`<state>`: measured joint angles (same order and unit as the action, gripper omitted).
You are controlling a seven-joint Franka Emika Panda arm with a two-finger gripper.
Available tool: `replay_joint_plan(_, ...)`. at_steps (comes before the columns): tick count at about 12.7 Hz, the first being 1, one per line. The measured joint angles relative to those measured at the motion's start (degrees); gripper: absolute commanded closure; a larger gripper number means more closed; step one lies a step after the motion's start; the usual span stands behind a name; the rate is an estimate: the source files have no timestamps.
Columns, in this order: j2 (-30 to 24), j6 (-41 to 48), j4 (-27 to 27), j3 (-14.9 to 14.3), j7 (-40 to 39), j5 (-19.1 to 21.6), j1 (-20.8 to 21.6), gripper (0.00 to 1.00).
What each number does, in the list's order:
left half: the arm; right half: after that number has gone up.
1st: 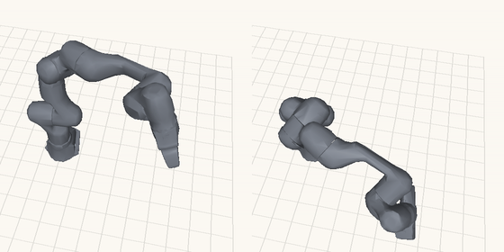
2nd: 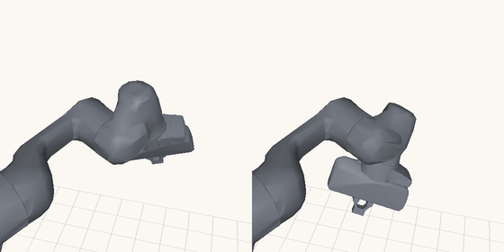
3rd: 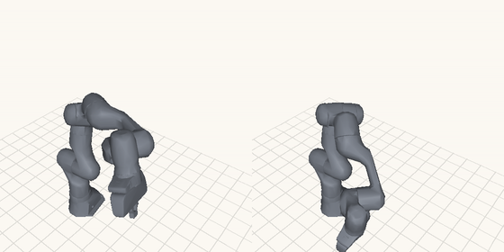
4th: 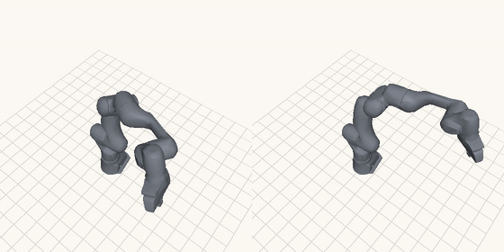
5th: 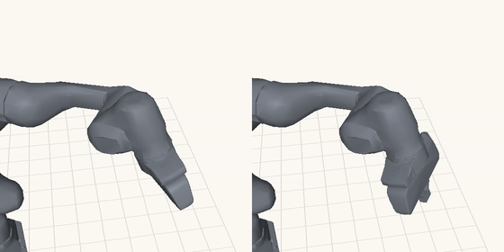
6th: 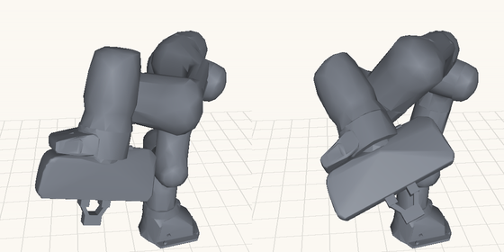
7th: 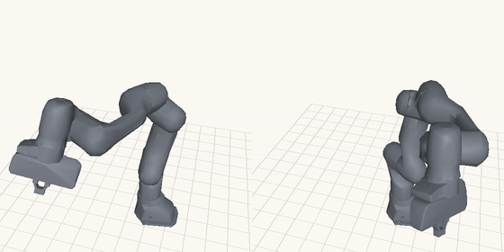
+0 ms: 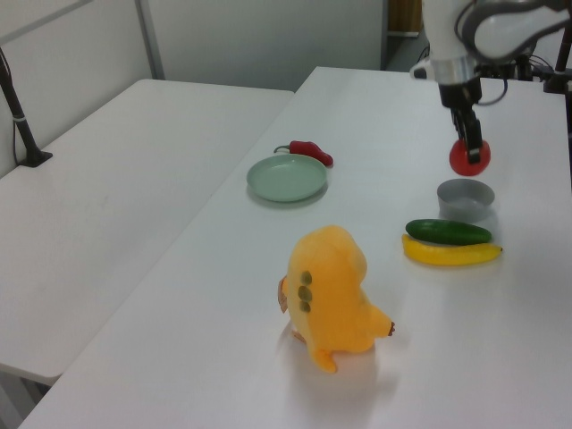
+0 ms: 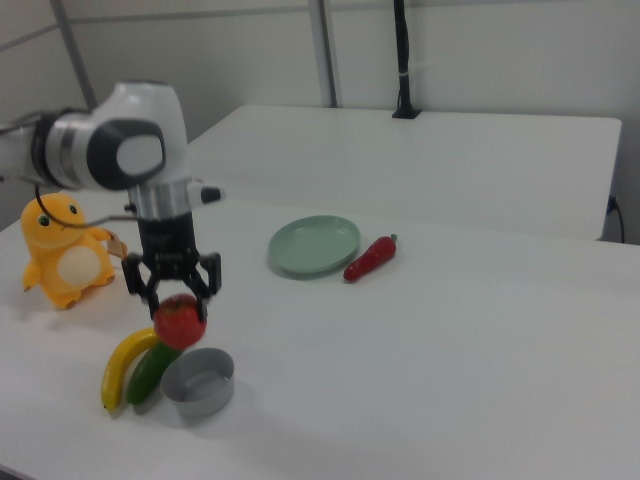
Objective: Red apple placed in the center of the desktop
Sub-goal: 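Carry the red apple away from the bowl toward the open table center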
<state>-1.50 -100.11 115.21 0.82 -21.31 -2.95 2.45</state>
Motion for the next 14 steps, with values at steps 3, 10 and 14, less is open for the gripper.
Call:
replay_joint_plan(3, 0.03, 6.18, -8.18, 0.02, 0.0, 1.91, 0.01, 1.0)
replay_joint_plan(10, 12.04, 5.92, -23.08, -0.31, 0.23, 2.41, -0.87, 1.0)
replay_joint_plan(14, 22.35, -2.0, -28.42, -0.37, 2.84, 2.4, -0.92, 1.0)
